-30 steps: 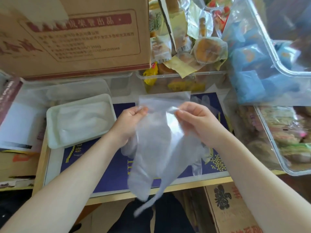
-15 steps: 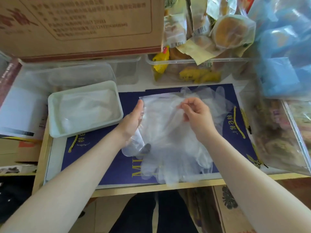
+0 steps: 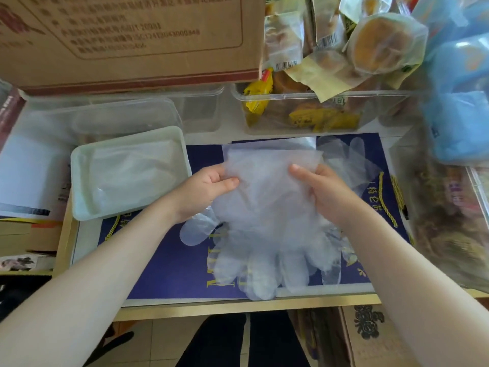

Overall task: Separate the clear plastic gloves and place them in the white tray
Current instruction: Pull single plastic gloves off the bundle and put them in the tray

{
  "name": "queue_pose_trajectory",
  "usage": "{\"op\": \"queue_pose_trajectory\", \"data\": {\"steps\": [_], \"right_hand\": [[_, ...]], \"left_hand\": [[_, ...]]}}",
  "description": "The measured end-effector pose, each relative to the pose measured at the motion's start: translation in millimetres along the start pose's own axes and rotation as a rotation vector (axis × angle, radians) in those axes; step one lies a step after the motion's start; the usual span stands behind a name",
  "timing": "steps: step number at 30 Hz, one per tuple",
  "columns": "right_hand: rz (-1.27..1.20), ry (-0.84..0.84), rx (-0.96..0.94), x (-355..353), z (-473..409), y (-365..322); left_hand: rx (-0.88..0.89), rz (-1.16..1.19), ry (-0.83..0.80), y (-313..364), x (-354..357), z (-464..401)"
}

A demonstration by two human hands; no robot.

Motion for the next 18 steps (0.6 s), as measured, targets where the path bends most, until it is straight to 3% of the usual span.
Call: {"op": "queue_pose_trajectory", "data": {"steps": [6, 10, 13, 18], "right_hand": [[0.133, -0.103, -0.012, -8, -6, -10], [0.046, -0.197, 0.106, -15, -5, -7], [0.144, -0.291, 0.176, -14, 0, -6], [0.256, -0.197, 0.116, -13, 1, -4]], "left_hand": [[0.036, -0.087, 0.02, 11, -2, -12], [0.099, -0.133, 0.051, 17, -7, -17], [0.125, -0.075, 0.109, 20, -11, -19], [0.067, -0.087, 0.029, 21, -15, -18]]}}
Point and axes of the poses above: each hand's wrist, its own z-axis away from the middle knuckle, its own x-axis out of the palm, y = z × x, the point moved 1 cm from there along -z, towards the middle knuckle, and after that the axes turned 1 degree about -z, right-handed, at the moved point
